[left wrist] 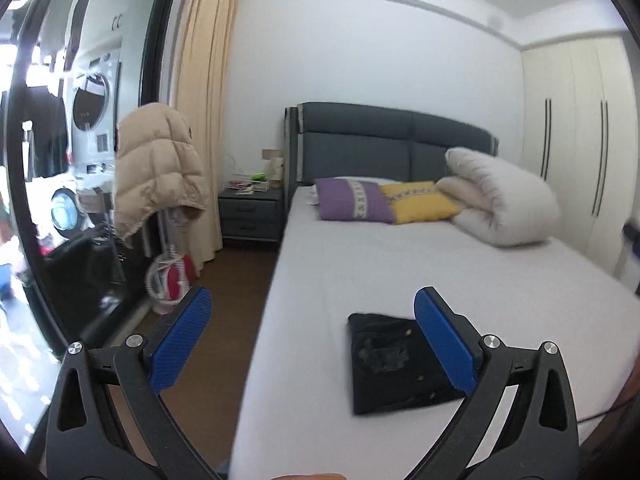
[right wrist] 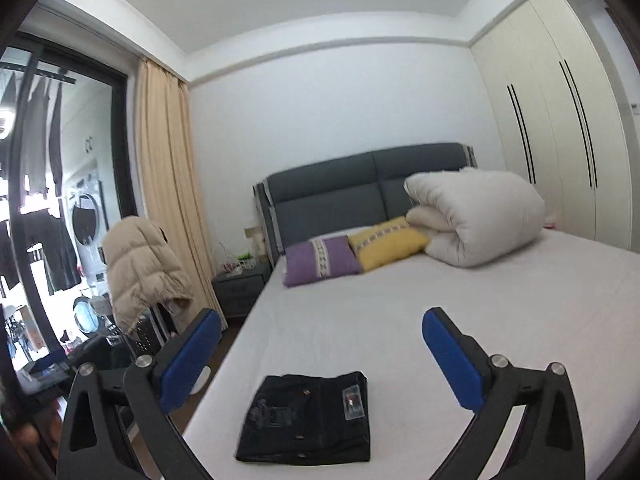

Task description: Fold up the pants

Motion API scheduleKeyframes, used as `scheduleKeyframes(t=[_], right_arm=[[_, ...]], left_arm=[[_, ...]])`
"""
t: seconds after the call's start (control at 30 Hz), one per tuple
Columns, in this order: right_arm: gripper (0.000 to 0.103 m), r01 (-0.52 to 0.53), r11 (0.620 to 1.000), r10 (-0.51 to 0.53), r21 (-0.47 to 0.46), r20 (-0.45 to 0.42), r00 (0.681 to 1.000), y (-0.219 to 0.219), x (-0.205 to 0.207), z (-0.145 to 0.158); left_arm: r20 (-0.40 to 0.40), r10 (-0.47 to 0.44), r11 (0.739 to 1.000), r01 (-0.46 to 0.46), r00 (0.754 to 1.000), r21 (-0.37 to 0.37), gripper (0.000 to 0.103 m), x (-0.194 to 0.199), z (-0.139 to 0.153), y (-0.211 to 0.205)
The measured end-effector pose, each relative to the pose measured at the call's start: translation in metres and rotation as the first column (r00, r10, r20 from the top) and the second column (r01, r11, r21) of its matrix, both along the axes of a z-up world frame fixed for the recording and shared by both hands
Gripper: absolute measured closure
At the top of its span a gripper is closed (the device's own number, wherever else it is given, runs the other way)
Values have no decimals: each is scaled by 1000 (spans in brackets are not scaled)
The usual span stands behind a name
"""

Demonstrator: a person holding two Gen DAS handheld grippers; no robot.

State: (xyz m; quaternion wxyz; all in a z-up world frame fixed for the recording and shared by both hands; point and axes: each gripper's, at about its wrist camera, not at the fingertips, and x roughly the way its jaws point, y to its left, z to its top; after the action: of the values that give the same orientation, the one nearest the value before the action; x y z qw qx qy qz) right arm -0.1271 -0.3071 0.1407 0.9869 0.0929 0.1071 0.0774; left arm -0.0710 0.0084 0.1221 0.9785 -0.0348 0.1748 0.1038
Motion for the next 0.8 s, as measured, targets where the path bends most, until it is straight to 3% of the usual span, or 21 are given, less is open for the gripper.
scheduleKeyframes(t=[0.13, 0.27, 0.4, 0.63, 0.8], right_arm=[[0, -24, 999, 24, -22, 5, 1000, 8, -26, 12], [0, -35, 998, 32, -52, -49, 998, 20, -33, 9], [0, -17, 999, 14, -35, -99, 995, 24, -33, -10], [0, 24, 999, -37, -48, -283, 958, 30, -16, -54], [0, 23, 990, -64, -138, -305, 950, 44, -11, -72]], left_arm=[[-55, 37, 999, -36, 998, 13, 0, -17, -2, -13], [-141, 35, 999, -38, 989, -21, 0, -17, -17, -23], [-213, 16, 998, -27, 977, -50, 0, -6, -41, -32], [-311, -3, 996, -23, 950, -82, 0, 22, -82, -36], [-351, -3, 996, -29, 936, -85, 0, 39, -104, -33]])
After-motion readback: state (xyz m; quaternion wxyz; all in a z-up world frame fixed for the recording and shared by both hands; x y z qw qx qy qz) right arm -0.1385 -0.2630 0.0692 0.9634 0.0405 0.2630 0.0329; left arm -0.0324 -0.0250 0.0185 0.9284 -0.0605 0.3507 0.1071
